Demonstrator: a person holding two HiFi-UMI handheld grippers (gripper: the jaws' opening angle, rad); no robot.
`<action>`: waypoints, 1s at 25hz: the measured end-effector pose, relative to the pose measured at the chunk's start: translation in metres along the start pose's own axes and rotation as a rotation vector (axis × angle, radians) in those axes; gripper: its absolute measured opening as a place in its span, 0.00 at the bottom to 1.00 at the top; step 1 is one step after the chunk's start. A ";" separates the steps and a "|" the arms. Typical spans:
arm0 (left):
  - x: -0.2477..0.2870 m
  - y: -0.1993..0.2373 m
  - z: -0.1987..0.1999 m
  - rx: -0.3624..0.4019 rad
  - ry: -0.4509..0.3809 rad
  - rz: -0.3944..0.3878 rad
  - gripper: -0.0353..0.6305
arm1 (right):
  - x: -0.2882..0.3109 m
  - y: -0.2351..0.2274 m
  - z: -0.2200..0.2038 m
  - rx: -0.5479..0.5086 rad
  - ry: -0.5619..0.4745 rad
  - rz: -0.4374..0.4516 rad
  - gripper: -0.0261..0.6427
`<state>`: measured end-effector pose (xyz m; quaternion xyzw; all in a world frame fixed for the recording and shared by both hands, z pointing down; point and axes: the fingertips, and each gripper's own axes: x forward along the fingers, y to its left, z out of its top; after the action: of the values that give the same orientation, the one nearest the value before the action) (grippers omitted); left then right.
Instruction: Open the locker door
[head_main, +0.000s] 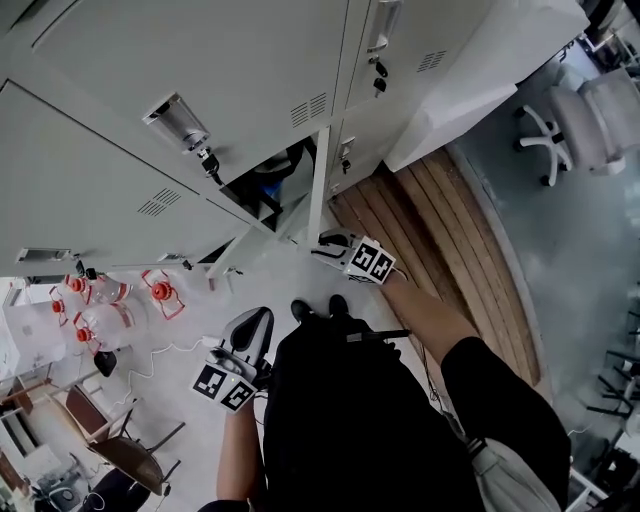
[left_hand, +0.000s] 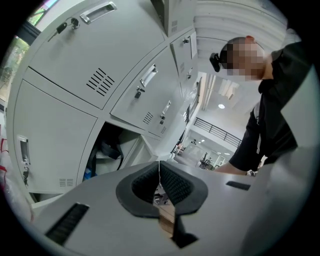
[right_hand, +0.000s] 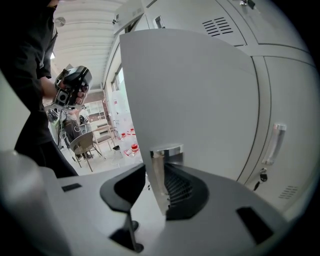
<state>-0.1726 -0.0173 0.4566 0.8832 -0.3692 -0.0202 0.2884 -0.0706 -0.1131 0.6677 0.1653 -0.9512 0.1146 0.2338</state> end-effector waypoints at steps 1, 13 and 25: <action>-0.002 0.002 0.000 -0.001 0.002 0.001 0.08 | -0.001 0.000 0.001 -0.001 -0.001 0.002 0.22; 0.009 -0.006 -0.008 -0.031 -0.070 0.086 0.08 | -0.006 -0.003 -0.005 -0.024 -0.004 0.055 0.22; 0.030 -0.043 -0.019 -0.043 -0.149 0.217 0.08 | -0.032 -0.005 -0.020 -0.097 0.042 0.205 0.22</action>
<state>-0.1184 -0.0039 0.4557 0.8279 -0.4823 -0.0625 0.2794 -0.0338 -0.1032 0.6707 0.0532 -0.9624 0.0952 0.2487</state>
